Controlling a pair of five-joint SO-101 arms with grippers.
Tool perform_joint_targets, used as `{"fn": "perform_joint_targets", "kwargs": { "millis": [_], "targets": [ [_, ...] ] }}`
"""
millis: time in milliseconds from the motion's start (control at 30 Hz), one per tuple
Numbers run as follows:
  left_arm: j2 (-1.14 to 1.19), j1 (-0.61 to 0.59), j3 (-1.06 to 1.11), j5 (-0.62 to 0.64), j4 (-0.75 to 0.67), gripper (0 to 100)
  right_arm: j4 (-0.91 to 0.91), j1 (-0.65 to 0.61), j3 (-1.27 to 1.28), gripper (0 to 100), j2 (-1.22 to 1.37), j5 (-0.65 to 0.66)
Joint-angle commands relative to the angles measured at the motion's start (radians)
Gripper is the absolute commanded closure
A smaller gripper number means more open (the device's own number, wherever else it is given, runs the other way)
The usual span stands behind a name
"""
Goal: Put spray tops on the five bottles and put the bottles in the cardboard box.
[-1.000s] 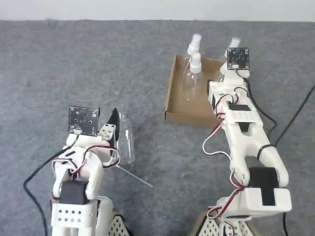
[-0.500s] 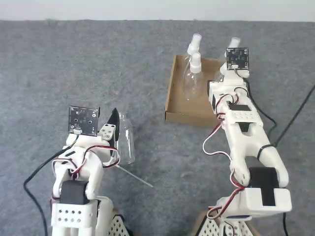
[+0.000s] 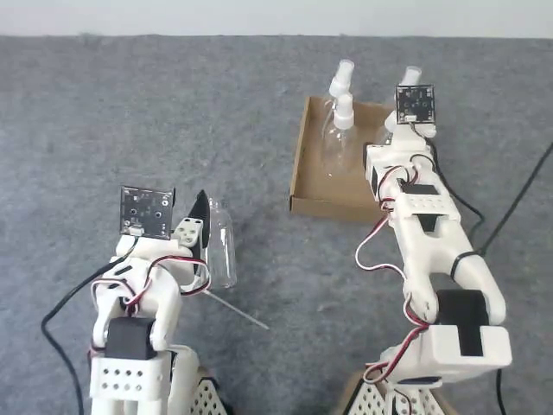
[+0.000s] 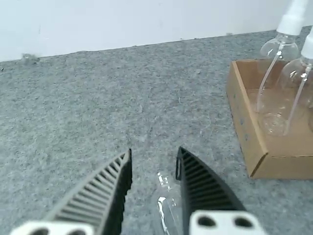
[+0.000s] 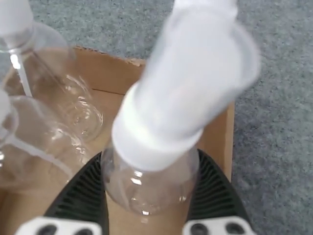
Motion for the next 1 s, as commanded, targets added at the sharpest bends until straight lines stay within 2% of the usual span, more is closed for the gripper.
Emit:
{"fn": "perform_joint_targets", "kwargs": {
  "millis": [0,200,433,700,967],
  "targets": [
    [0.005,-0.008,-0.035,0.003,-0.032,87,-0.012,0.004,-0.012,98.6,-0.012,0.011],
    [0.005,-0.008,-0.035,0.003,-0.032,87,-0.01,0.004,-0.008,85.0,-0.01,0.014],
    [0.005,-0.008,-0.035,0.003,-0.032,87,-0.01,-0.022,-0.011,81.9,-0.013,0.017],
    [0.005,-0.008,-0.035,0.003,-0.032,87,0.051,-0.028,-0.032,68.6,-0.013,0.014],
    [0.005,-0.008,-0.035,0.003,-0.032,87,0.068,-0.024,-0.064,67.7,-0.015,0.012]
  ]
}}
